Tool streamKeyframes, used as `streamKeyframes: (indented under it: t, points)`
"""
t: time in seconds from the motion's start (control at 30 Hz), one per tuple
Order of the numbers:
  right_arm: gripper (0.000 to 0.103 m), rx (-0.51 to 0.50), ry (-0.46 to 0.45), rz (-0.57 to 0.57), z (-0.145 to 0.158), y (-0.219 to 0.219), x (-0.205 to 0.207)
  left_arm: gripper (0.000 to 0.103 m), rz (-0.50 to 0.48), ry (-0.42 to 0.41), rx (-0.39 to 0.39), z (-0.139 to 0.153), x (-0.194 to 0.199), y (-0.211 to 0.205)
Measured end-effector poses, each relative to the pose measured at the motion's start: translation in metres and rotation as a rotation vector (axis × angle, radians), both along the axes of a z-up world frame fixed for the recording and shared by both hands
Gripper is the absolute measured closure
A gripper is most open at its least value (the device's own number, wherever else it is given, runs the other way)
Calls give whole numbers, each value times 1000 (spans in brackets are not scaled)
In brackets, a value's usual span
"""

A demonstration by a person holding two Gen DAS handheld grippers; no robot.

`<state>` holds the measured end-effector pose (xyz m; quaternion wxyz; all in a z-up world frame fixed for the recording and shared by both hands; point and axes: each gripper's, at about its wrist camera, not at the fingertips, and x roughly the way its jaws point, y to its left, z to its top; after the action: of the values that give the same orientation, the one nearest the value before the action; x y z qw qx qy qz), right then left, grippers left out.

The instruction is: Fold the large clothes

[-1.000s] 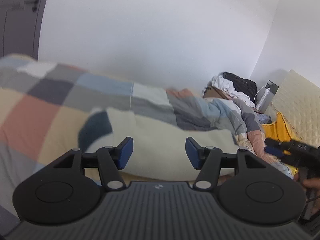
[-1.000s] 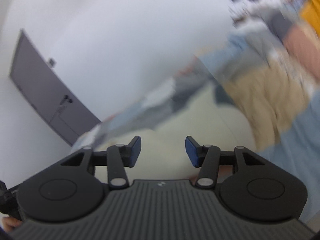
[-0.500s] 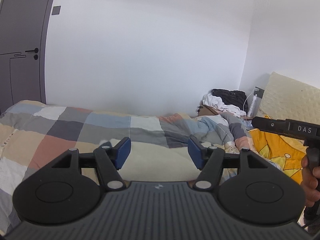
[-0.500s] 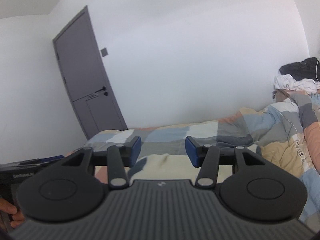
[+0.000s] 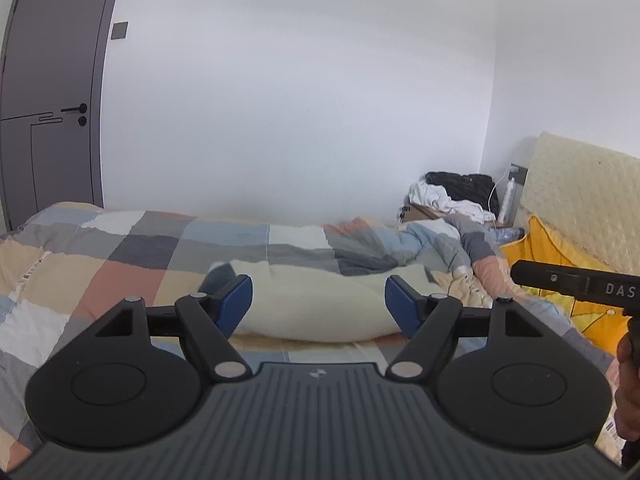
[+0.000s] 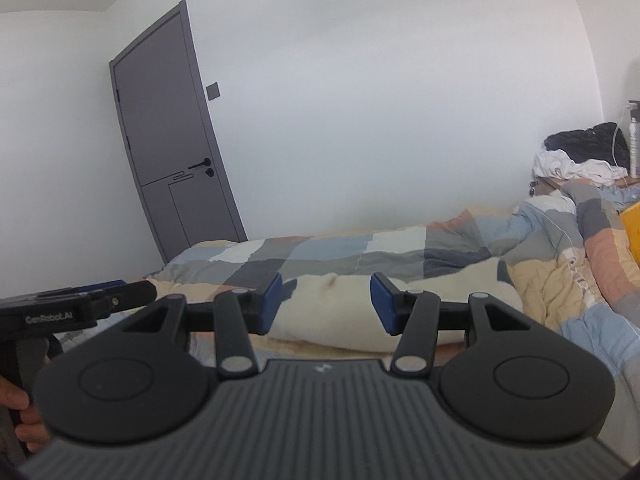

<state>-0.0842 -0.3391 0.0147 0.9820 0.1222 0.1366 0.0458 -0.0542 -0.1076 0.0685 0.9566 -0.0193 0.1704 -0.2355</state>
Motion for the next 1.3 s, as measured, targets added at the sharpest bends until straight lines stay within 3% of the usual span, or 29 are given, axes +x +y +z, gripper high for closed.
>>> streamKeyframes:
  t: [0.37, 1.0, 1.3]
  points:
    - [50, 20, 52, -43, -29, -1, -11, 25, 26, 22, 4, -31, 5, -6]
    - [50, -53, 87, -78, -47, -1, -13, 24, 54, 30, 10, -43, 11, -7]
    - [50, -104, 111, -90, -51, 5, -9, 9, 57, 53, 26, -47, 15, -6]
